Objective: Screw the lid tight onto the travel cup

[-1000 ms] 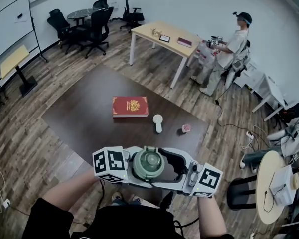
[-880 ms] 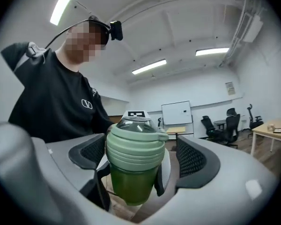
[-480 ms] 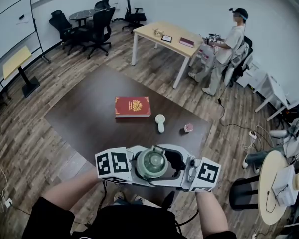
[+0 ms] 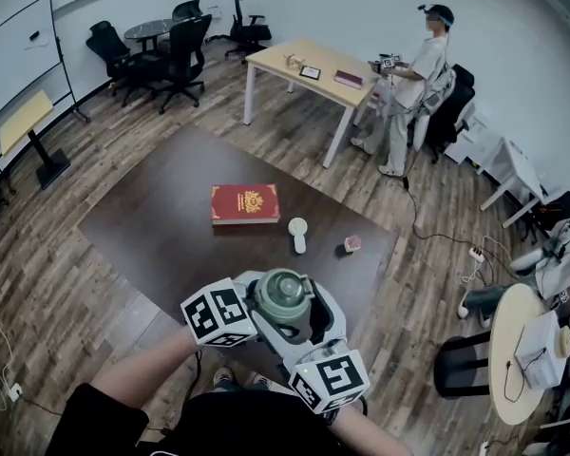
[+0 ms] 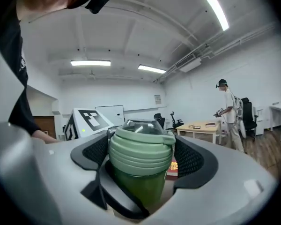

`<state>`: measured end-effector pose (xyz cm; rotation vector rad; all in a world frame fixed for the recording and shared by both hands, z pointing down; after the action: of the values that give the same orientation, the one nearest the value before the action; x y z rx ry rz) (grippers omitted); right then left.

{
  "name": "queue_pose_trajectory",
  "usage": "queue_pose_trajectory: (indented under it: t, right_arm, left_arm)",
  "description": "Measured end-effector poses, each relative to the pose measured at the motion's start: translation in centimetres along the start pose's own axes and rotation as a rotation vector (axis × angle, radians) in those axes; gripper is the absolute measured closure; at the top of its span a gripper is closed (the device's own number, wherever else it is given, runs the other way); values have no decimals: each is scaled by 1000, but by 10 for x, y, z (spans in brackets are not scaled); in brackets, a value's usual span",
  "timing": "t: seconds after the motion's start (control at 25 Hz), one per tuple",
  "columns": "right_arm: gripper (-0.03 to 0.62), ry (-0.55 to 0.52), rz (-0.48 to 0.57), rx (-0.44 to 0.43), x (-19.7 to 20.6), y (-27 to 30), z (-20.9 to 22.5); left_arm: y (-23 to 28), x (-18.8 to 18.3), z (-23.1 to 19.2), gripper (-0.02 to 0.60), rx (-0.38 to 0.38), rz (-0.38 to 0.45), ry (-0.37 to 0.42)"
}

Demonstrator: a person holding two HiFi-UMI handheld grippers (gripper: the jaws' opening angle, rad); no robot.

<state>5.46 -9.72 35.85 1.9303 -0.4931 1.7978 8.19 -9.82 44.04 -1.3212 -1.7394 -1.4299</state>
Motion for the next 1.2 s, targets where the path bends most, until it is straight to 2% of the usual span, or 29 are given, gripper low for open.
queue_pose_trajectory:
  t: [0.08,0.2,0.28,0.36,0.48,0.56,0.68,0.8,0.88,1.04,1.2]
  right_arm:
    - [152,-25,44,-121,-8,-6,-1]
    - [147,-65,96,-408,-16,-18,-4]
    - [141,-146,95,-606,-16,-26,-14]
    - [143,-205,53,-759,-11,-36,-27]
    - [145,-176,27,-913,-11,-44,-38]
    - [148,-155,54,-950,-13,-43,-37]
    - [158,-109,110,-897,-17,-36,-29]
    - [166,-104,123,-777,-15,-26,-25]
    - [168,-120,100,-642,-11,-15,-19]
    - [169,-129,4,-307,-2,5,-9]
    - [171,-84,-47,-107,8,13,1]
  left_arm:
    - [-4,-3,6,170,60,13,-9]
    - [-14,-8,30,170,228,32,-7]
    - [-19,-5,48,170,326,0,28]
    - [-20,4,63,169,378,-62,77]
    - [-20,13,75,169,429,-118,97]
    - [-21,13,75,169,437,-115,91]
    - [-20,5,65,169,401,-76,69]
    - [-19,3,51,170,326,-54,57]
    - [-15,4,35,169,241,-43,42]
    - [-10,2,5,170,77,4,10]
    - [-3,3,-12,170,-15,24,-4]
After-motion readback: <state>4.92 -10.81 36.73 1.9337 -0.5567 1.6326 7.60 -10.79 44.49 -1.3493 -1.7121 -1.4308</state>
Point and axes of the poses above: the fingertips, and each gripper's own axes: y forward along the fingers, z to its right, x out of its underside, the point moved 1 cm from there along -y, backward along the fingers, and after that the axes turned 10 degrees about -y, right-handed, at the moved point
